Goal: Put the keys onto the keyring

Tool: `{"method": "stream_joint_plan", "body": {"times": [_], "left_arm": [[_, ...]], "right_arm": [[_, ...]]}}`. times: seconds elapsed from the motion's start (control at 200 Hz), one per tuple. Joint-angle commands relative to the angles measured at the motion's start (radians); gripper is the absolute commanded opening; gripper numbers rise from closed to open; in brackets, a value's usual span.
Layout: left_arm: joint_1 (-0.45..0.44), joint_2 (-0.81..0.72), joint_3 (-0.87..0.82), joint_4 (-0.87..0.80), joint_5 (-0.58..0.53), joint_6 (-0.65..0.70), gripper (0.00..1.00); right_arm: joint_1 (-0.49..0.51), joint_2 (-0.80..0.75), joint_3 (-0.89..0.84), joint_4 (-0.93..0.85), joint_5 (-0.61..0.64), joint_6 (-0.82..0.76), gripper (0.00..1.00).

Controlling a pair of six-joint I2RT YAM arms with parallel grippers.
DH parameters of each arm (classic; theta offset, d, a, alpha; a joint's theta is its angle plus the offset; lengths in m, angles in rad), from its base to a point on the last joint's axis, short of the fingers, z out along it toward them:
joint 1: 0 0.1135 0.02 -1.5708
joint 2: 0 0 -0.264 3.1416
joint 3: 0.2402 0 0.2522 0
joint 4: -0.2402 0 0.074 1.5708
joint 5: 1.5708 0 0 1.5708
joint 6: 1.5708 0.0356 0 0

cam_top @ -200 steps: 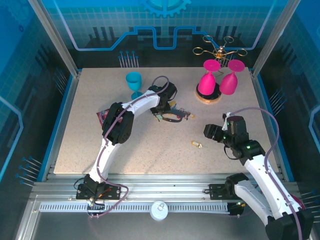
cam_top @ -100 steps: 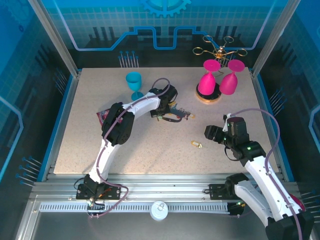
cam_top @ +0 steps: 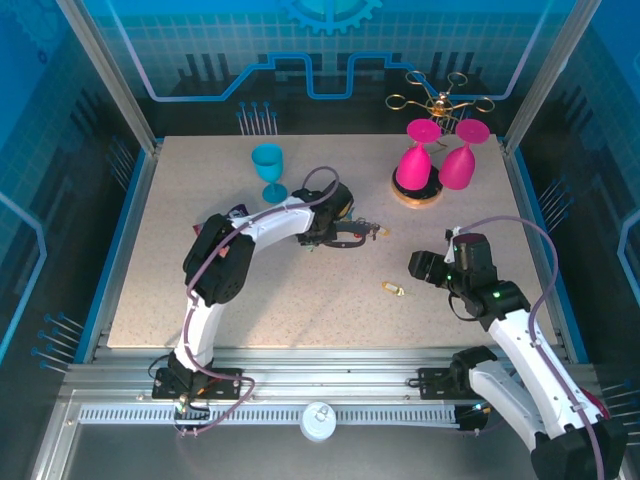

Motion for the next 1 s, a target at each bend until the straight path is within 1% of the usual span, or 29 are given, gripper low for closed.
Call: {"method": "stream_joint_plan", "body": {"times": [0.0,0.06,0.22,0.305,0.41,0.811,0.996], "left_arm": [[-0.039,0.059,0.123,0.021,0.044,0.054,0.42],[-0.047,0.097,0.163,0.015,0.062,0.055,0.44],[-0.046,0.186,0.263,-0.009,0.104,0.046,0.44],[-0.047,0.208,0.279,-0.004,0.145,0.035,0.44],[-0.049,0.206,0.257,0.017,0.17,0.029,0.44],[-0.049,0.147,0.124,0.035,0.194,0.009,0.45],[-0.05,0.053,-0.016,0.049,0.187,-0.008,0.45]], "right_arm": [[0.01,-0.011,0.008,-0.027,0.008,-0.007,0.77],[0.011,-0.021,0.008,-0.035,0.012,-0.007,0.77],[0.01,-0.043,0.015,-0.052,0.023,-0.014,0.78],[0.01,-0.047,0.021,-0.06,0.03,-0.016,0.78],[0.009,-0.049,0.022,-0.058,0.03,-0.014,0.78],[0.009,-0.045,0.014,-0.051,0.027,-0.011,0.78],[0.009,-0.044,0.008,-0.05,0.031,-0.017,0.78]]}}
